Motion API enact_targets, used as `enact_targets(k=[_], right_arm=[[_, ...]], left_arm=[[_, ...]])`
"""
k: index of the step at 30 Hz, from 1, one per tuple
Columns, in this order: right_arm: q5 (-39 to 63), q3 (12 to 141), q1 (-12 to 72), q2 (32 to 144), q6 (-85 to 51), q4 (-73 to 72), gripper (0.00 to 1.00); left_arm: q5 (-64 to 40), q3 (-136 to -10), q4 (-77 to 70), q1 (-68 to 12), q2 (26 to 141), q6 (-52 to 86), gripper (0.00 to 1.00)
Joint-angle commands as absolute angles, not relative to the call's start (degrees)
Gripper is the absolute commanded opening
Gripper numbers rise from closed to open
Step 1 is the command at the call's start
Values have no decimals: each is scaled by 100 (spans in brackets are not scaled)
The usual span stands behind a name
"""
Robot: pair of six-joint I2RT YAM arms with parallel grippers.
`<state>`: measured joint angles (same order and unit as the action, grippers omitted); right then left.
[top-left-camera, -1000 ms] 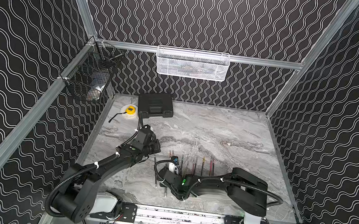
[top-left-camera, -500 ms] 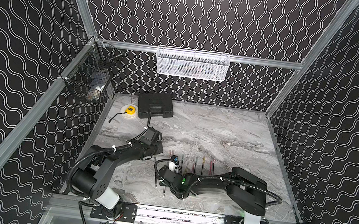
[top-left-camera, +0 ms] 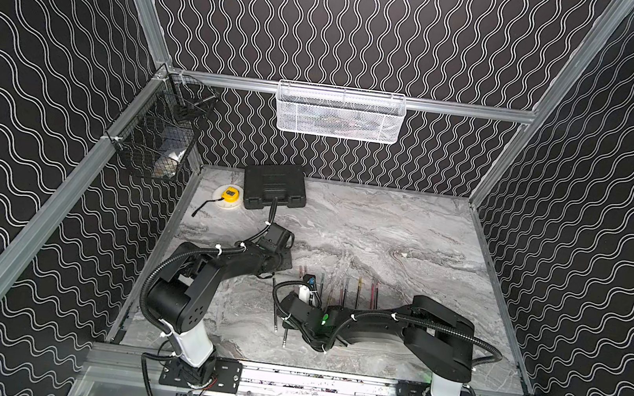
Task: Remove the protective cover of the pencils
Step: Place the pencil at the center of the board.
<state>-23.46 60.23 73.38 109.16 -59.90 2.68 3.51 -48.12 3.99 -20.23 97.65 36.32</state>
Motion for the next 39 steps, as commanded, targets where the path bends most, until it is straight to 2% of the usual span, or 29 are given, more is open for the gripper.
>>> enact_targets(k=[1, 3, 10, 13, 20, 32, 39], right_arm=[[-2344, 6021, 7333, 10846, -5943, 303, 33], [-2294, 6067, 7344, 10846, -5882, 328, 38], [-2294, 6110, 7356, 10748, -5787, 358, 42], [-2393, 6081, 7376, 10606, -5757, 416, 48], [-2709, 5883, 7392, 9965, -5697, 695, 51], [-3325, 5427, 7381, 9366, -5993, 1264, 51], [-3181, 5458, 7226, 9646, -6113, 1417, 46]], left_arm=[[393, -4832, 866, -2043, 9943, 3586, 0], [462, -4842, 885, -2074, 9970, 3593, 5], [536, -4790, 887, -2101, 9912, 3600, 15], [519, -4807, 895, -2103, 9963, 3602, 17], [500, -4787, 844, -2103, 9953, 3612, 22], [200, -4889, 918, -2118, 9659, 3673, 24], [16, -4927, 1085, -2135, 8923, 3784, 33]])
